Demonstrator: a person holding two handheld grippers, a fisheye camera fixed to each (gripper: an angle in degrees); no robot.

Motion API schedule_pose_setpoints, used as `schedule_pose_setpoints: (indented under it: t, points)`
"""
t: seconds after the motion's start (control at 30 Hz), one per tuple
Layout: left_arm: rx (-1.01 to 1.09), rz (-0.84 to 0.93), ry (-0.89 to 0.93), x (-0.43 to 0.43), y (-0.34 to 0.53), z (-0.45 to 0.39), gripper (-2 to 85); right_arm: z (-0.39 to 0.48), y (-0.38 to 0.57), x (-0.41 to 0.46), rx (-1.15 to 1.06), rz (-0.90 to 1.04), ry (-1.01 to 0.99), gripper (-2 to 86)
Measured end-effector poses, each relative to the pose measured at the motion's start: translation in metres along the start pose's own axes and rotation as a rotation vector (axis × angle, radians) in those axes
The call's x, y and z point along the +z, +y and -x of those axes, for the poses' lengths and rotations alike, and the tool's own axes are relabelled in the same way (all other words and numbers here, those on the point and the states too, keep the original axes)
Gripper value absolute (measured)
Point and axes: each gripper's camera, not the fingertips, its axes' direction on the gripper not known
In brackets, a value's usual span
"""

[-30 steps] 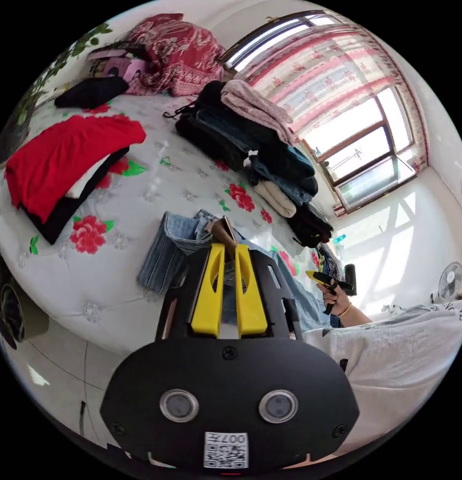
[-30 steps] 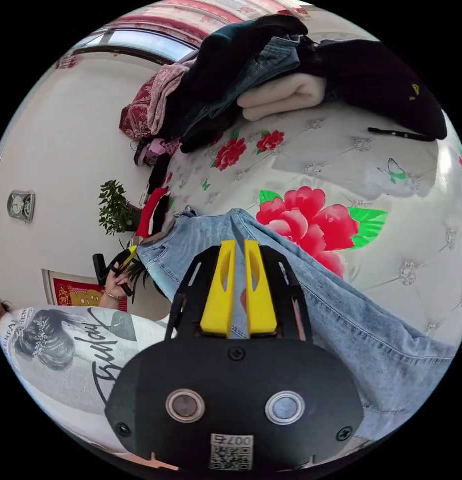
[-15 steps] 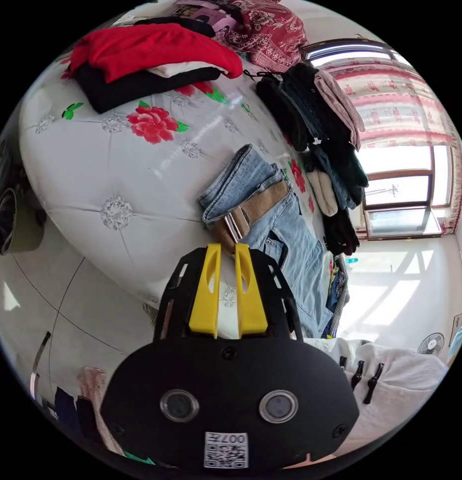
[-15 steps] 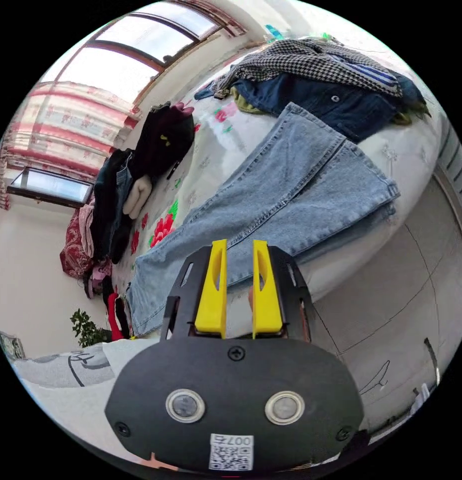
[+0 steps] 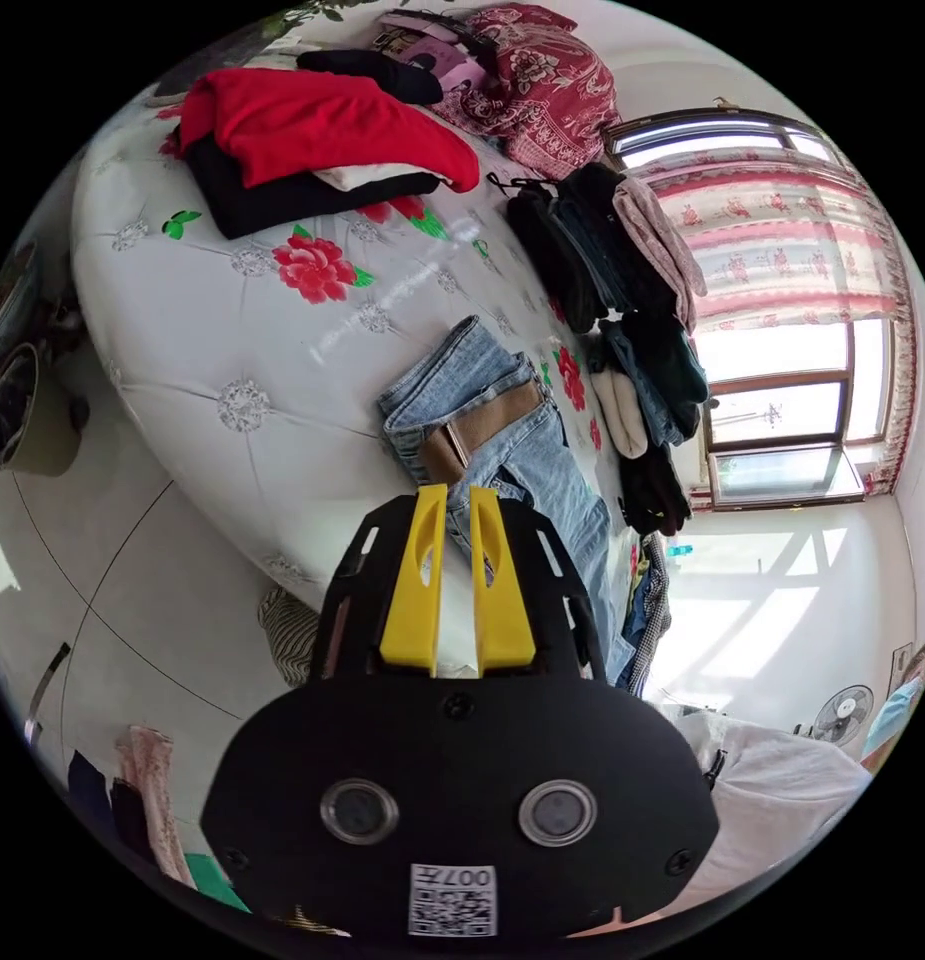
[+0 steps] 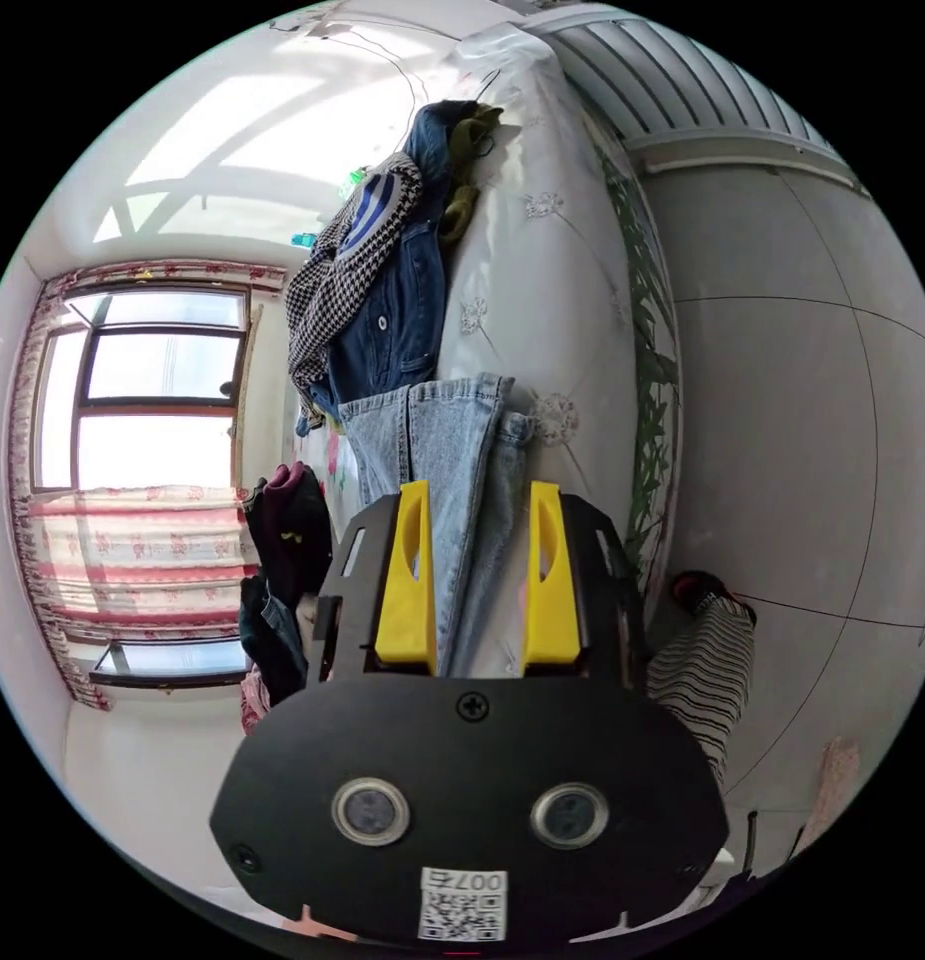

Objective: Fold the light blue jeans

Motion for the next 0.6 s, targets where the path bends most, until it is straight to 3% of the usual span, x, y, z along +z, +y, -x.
schedule_pose_setpoints:
  t: [0.2,0.27,0.4,0.53,0.6]
  points:
    - [-0.057,-0.034,0.034,-0.009,0.016,0.017,5.9,0.023,-0.017,0.012,-0.025,0.039,0.001,1.6]
    - [-0.079,-0.045,0.044,-0.008,0.019,0.023,7.0,0.064,-0.014,0.013,-0.194,0.061,-0.08,0.8]
    - [-0.101,-0.073,0.095,-0.006,0.021,0.032,9.0,0.206,0.052,0.017,-0.839,0.233,-0.205,0.2]
    - [-0.103,-0.088,0.116,0.002,0.012,0.036,12.2,0.286,0.184,0.03,-1.386,0.541,-0.365,0.4]
    - [-0.111,-0.088,0.12,0.007,0.007,0.039,13.3,0.288,0.237,0.049,-1.482,0.704,-0.39,0.9]
